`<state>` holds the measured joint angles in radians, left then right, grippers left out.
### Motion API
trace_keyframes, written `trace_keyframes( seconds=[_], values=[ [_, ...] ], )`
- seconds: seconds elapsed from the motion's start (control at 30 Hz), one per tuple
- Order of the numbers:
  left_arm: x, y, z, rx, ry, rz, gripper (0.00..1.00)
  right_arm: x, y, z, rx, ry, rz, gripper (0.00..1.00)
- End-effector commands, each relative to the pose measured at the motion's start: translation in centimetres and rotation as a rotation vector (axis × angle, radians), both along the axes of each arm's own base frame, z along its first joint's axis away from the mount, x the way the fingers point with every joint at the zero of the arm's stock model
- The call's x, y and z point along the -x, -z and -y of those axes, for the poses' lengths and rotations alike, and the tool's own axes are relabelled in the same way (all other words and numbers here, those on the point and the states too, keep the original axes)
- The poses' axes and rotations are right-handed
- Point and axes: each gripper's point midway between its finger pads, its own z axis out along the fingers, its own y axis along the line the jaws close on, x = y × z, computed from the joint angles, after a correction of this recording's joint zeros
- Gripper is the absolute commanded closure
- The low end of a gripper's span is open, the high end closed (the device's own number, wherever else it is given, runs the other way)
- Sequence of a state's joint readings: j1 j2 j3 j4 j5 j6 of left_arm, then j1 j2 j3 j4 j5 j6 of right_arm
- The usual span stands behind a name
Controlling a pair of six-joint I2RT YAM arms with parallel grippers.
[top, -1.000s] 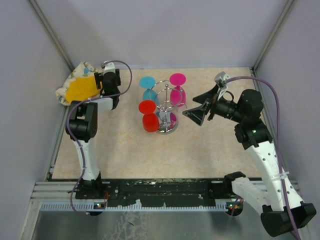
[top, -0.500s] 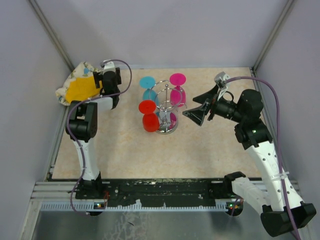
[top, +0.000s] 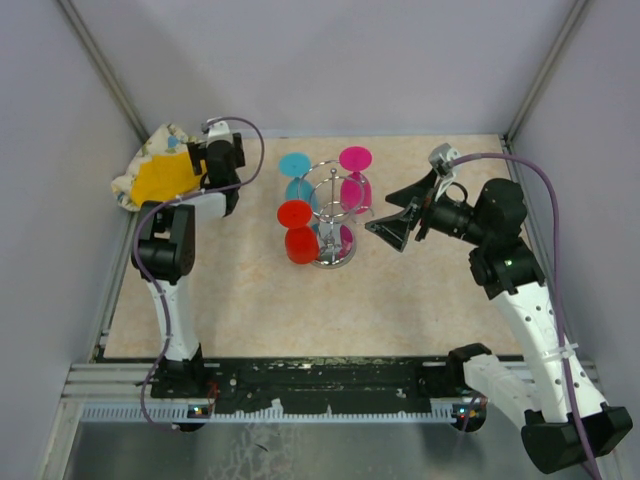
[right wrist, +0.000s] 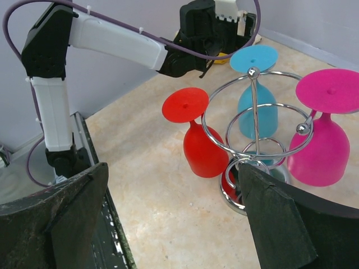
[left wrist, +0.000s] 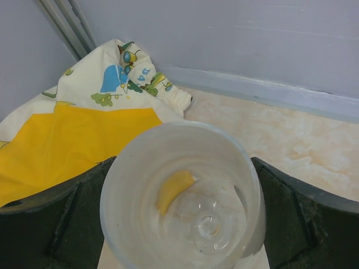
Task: Take the wine glass off the wine glass rack
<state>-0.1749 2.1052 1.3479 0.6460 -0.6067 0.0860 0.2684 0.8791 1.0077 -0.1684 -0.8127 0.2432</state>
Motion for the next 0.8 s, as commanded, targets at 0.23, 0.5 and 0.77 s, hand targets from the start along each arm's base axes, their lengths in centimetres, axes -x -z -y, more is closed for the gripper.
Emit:
trace_keyframes(
  seconds=[0.23,0.5,0.77],
  values=[
    [-0.2,-3.3,2.8,0.11,0.08,0.07,0.0,-0.1,-0.8,-0.1,-0.005,-0.003,0.061,0.02],
    [0.7,-7.3,4.0,0.199,0.131,0.141,0.0,-0.1,-1.0,0.1,-0.008,0.015,0.069,0.02],
    [1.9,-12.2,5.2,0.256,0.208,0.208,0.0,-2.0,-1.0,0.3,-0.009,0.089,-0.033,0.09]
  ],
)
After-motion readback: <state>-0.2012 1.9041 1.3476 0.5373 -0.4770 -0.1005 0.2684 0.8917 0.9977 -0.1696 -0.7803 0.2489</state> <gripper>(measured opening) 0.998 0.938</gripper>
